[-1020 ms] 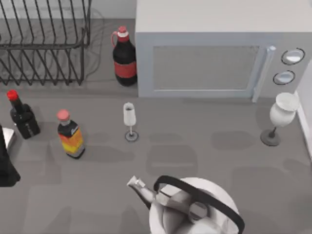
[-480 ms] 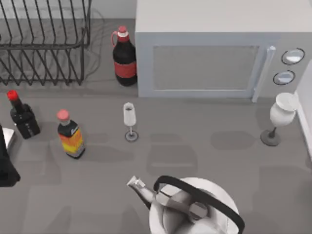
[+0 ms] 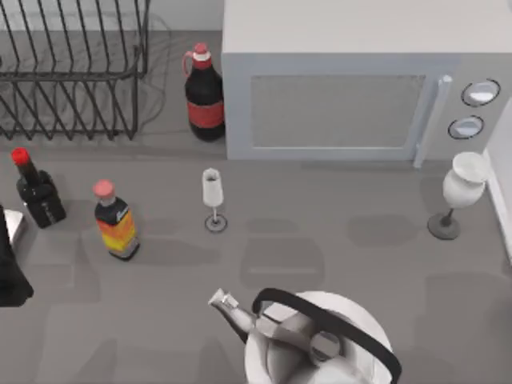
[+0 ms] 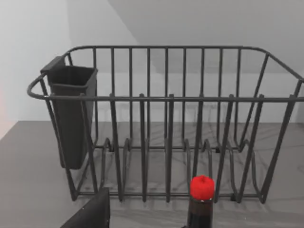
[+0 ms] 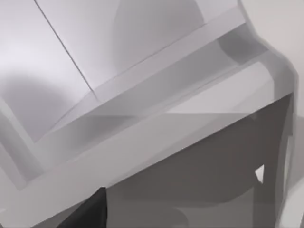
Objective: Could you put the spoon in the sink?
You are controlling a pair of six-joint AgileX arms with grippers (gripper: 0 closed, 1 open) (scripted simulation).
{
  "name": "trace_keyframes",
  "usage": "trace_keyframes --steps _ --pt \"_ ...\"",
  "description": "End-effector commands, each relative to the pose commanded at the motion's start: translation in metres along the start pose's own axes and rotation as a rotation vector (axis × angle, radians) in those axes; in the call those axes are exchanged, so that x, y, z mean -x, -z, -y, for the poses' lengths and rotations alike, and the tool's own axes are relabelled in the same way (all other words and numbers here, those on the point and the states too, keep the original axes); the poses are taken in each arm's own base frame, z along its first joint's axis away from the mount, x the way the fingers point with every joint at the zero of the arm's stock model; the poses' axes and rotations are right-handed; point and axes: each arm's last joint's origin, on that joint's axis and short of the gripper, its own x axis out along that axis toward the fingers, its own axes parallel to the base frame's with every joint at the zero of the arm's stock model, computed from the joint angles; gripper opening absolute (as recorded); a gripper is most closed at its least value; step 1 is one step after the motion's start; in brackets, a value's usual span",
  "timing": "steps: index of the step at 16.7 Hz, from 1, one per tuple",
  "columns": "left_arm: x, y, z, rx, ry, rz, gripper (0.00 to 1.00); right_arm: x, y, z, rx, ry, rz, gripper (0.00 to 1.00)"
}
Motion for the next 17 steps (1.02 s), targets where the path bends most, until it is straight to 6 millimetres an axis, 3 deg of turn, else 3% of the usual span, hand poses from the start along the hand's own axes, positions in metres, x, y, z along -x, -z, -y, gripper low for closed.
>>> trace_keyframes --steps 9,17 --pt "0.0000 0.0000 0.0000 0.000 0.000 0.000 1.00 0.0000 0.0000 0.0000 0.000 0.000 0.000 0.02" --pt "0.0000 0.0000 0.0000 0.000 0.000 0.000 1.00 0.0000 0.0000 0.0000 0.000 0.000 0.000 0.00"
